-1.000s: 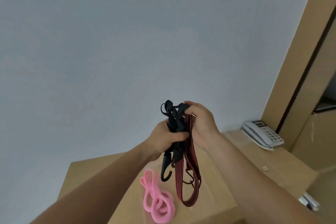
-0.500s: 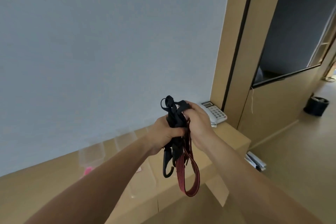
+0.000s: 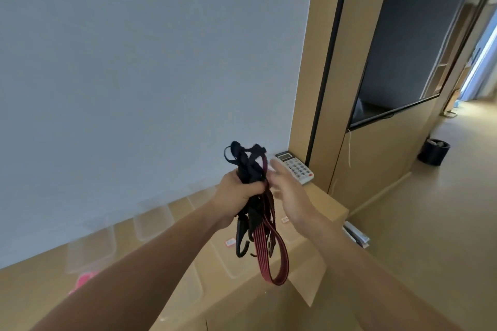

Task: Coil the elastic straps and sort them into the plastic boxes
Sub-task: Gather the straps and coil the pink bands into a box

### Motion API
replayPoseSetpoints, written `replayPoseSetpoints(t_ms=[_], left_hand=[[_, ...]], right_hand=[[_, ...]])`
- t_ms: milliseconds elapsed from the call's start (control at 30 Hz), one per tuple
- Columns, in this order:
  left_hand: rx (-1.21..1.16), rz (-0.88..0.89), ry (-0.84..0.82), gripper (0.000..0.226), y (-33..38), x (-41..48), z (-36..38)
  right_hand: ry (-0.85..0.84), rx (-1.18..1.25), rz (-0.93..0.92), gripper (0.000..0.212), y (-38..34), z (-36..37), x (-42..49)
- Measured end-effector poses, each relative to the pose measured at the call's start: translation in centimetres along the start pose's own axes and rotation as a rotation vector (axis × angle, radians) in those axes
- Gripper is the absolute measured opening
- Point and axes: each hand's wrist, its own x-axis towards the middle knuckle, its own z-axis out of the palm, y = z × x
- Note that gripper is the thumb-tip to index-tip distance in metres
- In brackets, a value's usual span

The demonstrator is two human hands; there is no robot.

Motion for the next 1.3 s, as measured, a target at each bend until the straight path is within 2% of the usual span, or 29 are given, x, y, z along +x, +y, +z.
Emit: replayPoseSetpoints(t_ms=[33,100,167,300,500,600,733,900,1000,1167,1300], left_hand=[[-0.064,-0.016,0.014,0.013,0.1,1.0,-0.3],[-0.144,-0.036,0.024,0.014,0.3,3.1,-0.9],[-0.165,-0.042,0.01,0.015,0.2,5.0,-1.4],[-0.207,-0.111,0.003,0.016,-0.9,8.4,-2.8],[-0.215,-0.286,0.021,0.029,-3.8,12.2,-5.6],[-0.177,-0.358,0.03,0.024,-5.4,12.9,-6.3],[-0.217,-0.368,0.026,0.015,-7.1,14.0,-6.8],[-0.067,-0.345,0.227,0.011,-9.3,15.8,-5.7],[-0.076,-0.415,0.256,0.01,-10.3,17.0,-4.3],[-0.04,-0.587,0.253,0.017,-12.6,18.1,-1.4],[0.051,-0.726,0.248,0.017,-15.5,18.3,0.4]], right_hand=[[-0.01,-0.014,0.039,0.056,0.7,-0.3,0.2],[-0.059,-0.04,0.077,0.036,2.1,-0.7,0.7],[-0.064,-0.033,0.094,0.027,2.9,-1.0,1.9],[-0.089,-0.084,0.125,0.026,3.8,-1.5,5.3],[-0.007,-0.12,0.146,0.019,5.7,-1.9,10.0],[-0.052,-0.083,0.248,0.019,7.1,-1.9,11.2],[-0.057,0.013,0.352,0.02,9.0,-1.7,12.7],[-0.212,-0.02,0.382,0.02,11.2,-2.1,14.9],[-0.245,-0.019,0.391,0.015,12.4,-3.9,16.4],[-0.137,-0.149,0.433,0.012,15.1,-10.3,20.0],[-0.106,-0.249,0.551,0.011,18.8,-14.8,23.0]])
